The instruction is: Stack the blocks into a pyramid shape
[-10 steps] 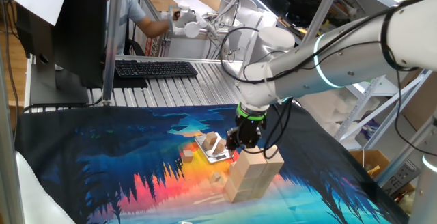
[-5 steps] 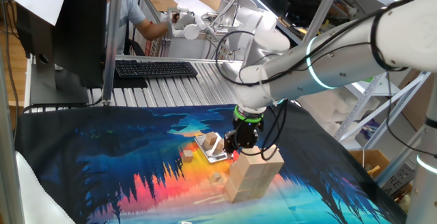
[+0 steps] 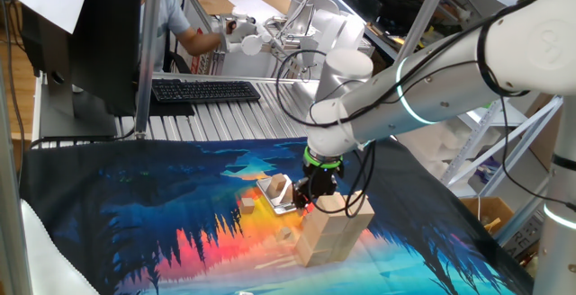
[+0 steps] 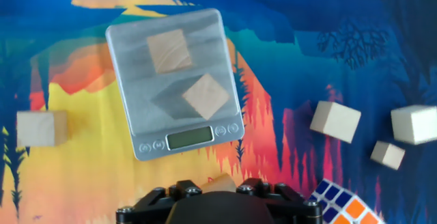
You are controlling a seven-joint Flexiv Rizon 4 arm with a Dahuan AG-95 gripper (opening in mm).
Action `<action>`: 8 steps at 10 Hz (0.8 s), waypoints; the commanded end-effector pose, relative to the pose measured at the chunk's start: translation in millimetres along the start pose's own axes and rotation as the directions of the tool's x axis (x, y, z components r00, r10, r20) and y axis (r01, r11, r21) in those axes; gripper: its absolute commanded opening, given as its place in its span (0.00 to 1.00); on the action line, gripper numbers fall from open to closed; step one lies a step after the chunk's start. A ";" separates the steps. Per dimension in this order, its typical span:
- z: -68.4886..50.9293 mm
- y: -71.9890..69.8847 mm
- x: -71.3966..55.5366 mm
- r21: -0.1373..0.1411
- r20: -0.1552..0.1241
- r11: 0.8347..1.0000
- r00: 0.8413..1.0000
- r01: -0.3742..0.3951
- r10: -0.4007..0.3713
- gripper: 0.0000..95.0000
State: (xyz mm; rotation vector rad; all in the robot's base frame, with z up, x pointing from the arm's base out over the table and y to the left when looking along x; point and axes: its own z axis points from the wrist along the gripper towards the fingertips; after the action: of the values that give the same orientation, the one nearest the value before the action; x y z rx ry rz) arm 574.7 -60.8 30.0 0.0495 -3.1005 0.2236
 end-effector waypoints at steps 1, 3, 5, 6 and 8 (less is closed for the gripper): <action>0.1 -0.1 0.5 0.014 -0.009 0.997 0.998 0.069 -0.069 0.60; 0.4 -0.1 0.5 0.017 -0.015 0.996 0.996 0.089 -0.088 0.60; 5.3 0.4 1.4 0.016 -0.015 0.995 0.995 0.099 -0.099 0.60; 8.7 0.3 3.2 0.015 -0.013 0.995 0.995 0.103 -0.103 0.60; 13.6 -1.3 10.6 0.019 -0.015 0.994 0.994 0.111 -0.111 0.60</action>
State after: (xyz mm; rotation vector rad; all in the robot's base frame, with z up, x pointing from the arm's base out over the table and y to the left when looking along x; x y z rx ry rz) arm 562.6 -64.5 16.1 0.2197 -3.0688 0.2520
